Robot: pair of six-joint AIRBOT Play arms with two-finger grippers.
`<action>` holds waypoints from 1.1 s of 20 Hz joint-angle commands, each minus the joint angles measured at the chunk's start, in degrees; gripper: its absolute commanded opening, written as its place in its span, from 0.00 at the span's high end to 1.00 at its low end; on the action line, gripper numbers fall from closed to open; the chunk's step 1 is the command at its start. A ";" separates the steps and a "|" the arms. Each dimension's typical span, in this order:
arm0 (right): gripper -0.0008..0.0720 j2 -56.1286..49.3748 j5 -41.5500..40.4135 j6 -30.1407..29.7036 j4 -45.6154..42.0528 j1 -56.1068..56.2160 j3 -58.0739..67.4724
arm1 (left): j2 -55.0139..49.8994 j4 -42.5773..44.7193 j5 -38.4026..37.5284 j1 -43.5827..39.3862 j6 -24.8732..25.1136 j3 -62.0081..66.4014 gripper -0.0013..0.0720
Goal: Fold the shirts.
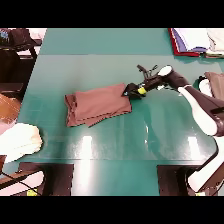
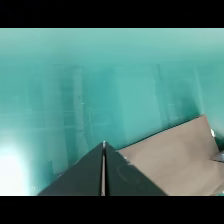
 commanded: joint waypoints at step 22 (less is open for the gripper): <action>0.96 20.13 -0.44 6.14 -17.14 -50.38 13.03 | 0.04 -3.06 3.80 -18.80 -0.11 0.00 0.95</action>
